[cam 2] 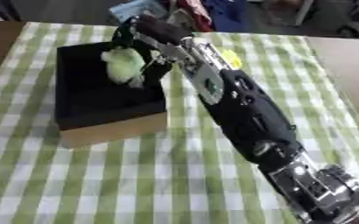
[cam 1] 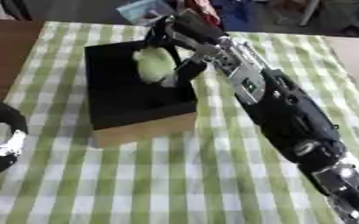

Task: Pick up objects on the table and place them in the box.

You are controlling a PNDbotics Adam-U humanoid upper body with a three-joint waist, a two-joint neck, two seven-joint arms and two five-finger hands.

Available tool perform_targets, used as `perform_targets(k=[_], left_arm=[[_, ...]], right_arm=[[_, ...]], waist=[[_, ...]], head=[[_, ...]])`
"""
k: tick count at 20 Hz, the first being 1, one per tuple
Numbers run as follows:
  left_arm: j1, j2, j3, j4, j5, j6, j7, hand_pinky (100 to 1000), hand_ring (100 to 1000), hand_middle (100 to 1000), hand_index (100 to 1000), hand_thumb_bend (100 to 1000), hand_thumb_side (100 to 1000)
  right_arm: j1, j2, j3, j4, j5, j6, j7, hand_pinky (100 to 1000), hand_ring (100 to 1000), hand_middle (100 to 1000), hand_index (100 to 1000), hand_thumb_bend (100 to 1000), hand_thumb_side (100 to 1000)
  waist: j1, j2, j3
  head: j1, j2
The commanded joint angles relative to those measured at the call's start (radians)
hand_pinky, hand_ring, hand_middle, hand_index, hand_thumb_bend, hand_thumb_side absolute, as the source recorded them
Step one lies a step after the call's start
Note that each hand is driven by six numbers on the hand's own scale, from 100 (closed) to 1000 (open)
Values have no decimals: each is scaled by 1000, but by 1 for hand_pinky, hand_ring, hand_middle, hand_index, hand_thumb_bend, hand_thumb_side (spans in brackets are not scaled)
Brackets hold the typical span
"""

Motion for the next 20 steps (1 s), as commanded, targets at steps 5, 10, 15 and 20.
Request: perform_targets(k=[5,10,15,20], left_arm=[[-4,16,2,-11,1,-1,-1,677,503,530,548,143,100],[0,21,5,-10,-1,0,2,677,503,531,549,144,100],[0,24,9,-12,-2,0,6,677,503,531,549,145,100],[-1,25,10,-14,-4,-1,7,677,503,531,549,146,100]], right_arm=[[-32,-67,-13,-88,-58,5,48,698,746,645,786,634,225],[-39,-159,-43,-150,-87,36,44,703,741,644,780,617,213],[-11,-225,-86,-116,-72,69,21,702,741,642,779,614,207],[13,-244,-139,-16,-47,99,-18,697,743,635,778,603,133]], waist=[[6,-24,-12],[1,-29,-22],[-2,-27,-28],[2,-22,-27]], head=[[0,-6],[0,-4],[12,-15],[18,-21]])
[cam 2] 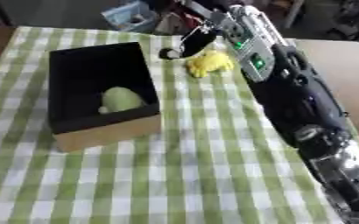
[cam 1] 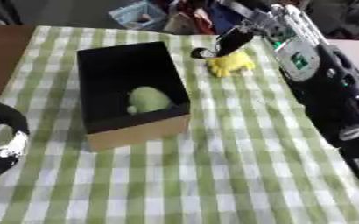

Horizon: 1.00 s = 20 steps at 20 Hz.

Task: Pick up objects on the table and place them in the box.

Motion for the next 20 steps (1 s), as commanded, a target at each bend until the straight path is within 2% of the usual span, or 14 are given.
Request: perform_targets(k=[1,11,20], left_arm=[[-5,24,9,-15,-2,-1,4,677,503,531,549,147,100],[-9,24,9,-17,-2,-2,3,676,502,531,548,149,100],[-19,27,0,-20,0,-4,-6,676,501,530,548,150,100]], right_arm=[[-8,-37,-41,50,21,14,-26,697,743,635,778,608,191],[7,-42,-91,158,64,22,-78,699,747,633,776,583,181],[5,-47,-141,253,81,38,-116,702,755,640,777,554,175]], waist=[[9,-13,1],[13,-5,7],[10,5,34]], head=[[5,-17],[4,-19],[-8,-23]])
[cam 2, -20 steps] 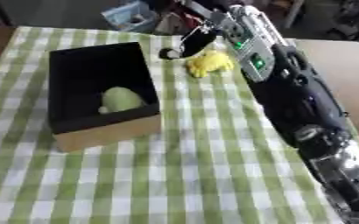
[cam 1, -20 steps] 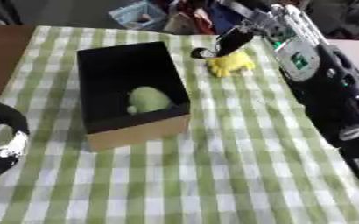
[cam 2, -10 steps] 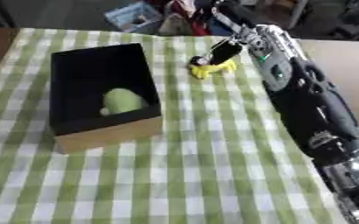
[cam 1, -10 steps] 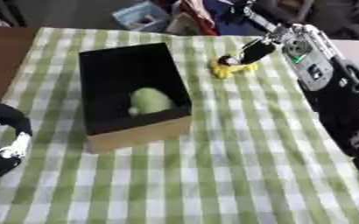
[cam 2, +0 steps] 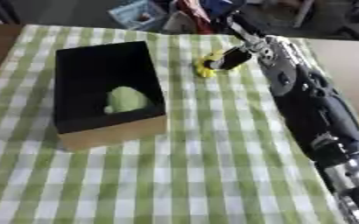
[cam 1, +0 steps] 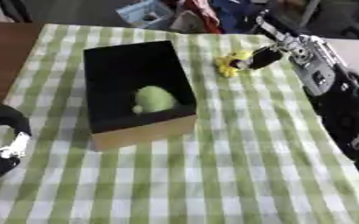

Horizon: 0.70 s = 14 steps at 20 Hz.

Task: Pick up objects on the table and place them in the box.

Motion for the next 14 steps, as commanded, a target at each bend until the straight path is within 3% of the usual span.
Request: perform_targets(k=[1,2,5,14], left_arm=[[-12,27,-1,-20,2,-3,-5,676,501,530,548,150,100],[-13,27,-2,-21,2,-3,-6,676,501,530,548,145,100],[-16,26,-3,-22,3,-3,-8,676,501,530,547,151,100],[-18,23,-6,-22,4,-4,-12,676,500,530,547,151,100]], right_arm=[[-19,-37,-26,21,11,10,-20,701,755,639,777,551,174],[-18,-37,-30,29,12,14,-25,700,755,638,776,552,138],[-16,-37,-40,50,18,26,-38,699,755,637,775,537,178],[-3,-35,-54,98,66,93,-74,696,752,638,762,537,166]], waist=[[4,-12,5],[4,-11,8],[4,-8,15],[7,0,26]], head=[[-6,-11],[-7,-11],[-9,-10],[-21,-2]])
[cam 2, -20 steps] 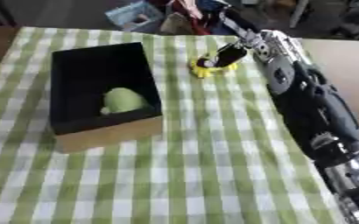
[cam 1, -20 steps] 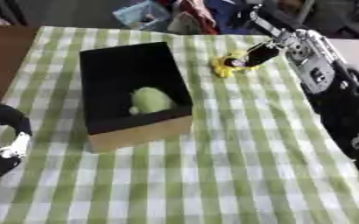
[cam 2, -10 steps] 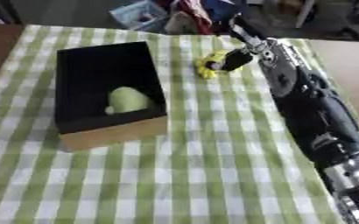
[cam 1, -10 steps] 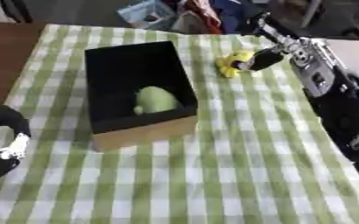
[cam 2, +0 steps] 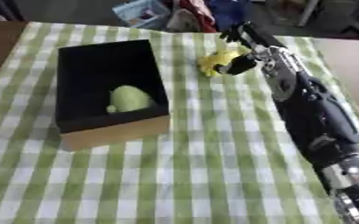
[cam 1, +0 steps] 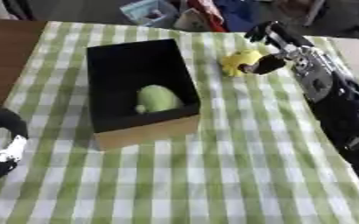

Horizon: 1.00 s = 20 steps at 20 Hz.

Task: Pick up objects on the table and place them in the box.

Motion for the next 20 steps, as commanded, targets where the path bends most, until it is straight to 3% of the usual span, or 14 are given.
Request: perform_targets(k=[1,11,20], left_arm=[[-14,23,0,-22,4,-3,-4,676,500,530,547,151,100],[-17,20,-2,-23,4,-4,-6,677,500,529,547,151,100],[-18,19,-2,-24,3,-5,-6,676,499,529,546,152,100]], right_arm=[[-12,-30,-14,6,19,20,-11,695,752,637,760,535,165],[-3,-22,-23,34,72,103,-77,692,756,655,754,528,161],[7,-13,-23,46,146,180,-147,664,696,575,698,472,117]], waist=[[7,-14,2],[10,-7,14],[13,-5,23]], head=[[-6,2],[-17,7],[-19,6]])
